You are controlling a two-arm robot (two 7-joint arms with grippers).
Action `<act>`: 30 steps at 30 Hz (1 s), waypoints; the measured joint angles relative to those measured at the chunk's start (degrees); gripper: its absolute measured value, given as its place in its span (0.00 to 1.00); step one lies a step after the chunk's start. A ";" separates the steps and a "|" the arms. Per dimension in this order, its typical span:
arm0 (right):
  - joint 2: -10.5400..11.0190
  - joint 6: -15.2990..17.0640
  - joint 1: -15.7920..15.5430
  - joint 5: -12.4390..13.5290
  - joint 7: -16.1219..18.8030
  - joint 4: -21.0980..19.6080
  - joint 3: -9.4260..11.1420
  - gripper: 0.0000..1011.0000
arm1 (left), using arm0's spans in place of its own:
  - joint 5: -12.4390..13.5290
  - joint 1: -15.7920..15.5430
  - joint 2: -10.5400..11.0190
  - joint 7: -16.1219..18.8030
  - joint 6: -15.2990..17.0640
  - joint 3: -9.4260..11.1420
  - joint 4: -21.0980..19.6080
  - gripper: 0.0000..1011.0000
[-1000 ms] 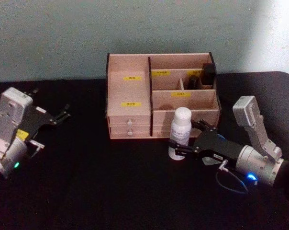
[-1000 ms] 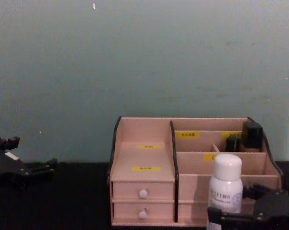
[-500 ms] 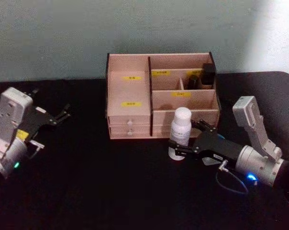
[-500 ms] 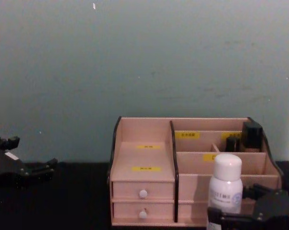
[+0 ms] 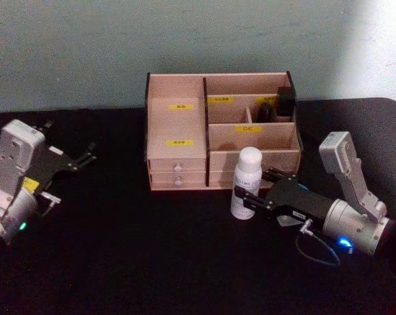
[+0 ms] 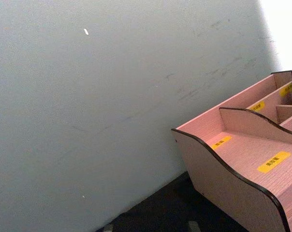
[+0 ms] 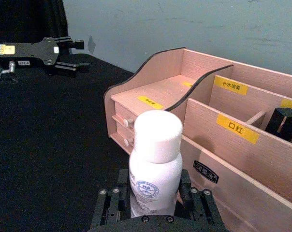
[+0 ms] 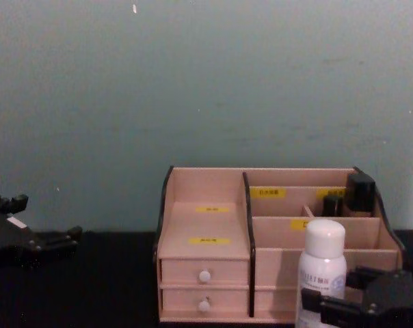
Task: Pick up the facial cleanser and watermelon frost from the table and place them into the tiered storage box.
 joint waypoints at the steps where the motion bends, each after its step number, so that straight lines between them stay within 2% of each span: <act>1: 0.00 0.00 0.00 0.00 0.00 -0.01 0.00 0.62 | 0.00 0.00 0.00 0.00 0.00 0.00 0.00 0.99; 4: 0.00 0.00 0.00 0.01 0.00 -0.02 0.00 0.59 | 0.00 0.00 0.00 0.00 0.00 0.00 0.00 0.99; 16: 0.00 0.00 -0.01 0.01 -0.01 -0.04 0.00 0.59 | 0.00 0.00 0.00 0.00 0.00 0.00 0.00 0.99; 22: 0.93 0.50 -0.04 -0.02 0.90 -1.39 -0.25 0.59 | 0.00 0.00 0.00 0.00 0.00 0.00 0.00 0.99; 26: 1.68 1.82 -0.07 1.13 2.01 -3.01 -0.29 0.59 | 0.00 0.00 0.00 0.00 0.00 0.00 0.00 0.99; 30: 2.28 3.07 0.22 3.44 3.06 -5.10 0.18 0.59 | 0.00 0.00 0.00 0.00 0.00 0.00 0.00 0.99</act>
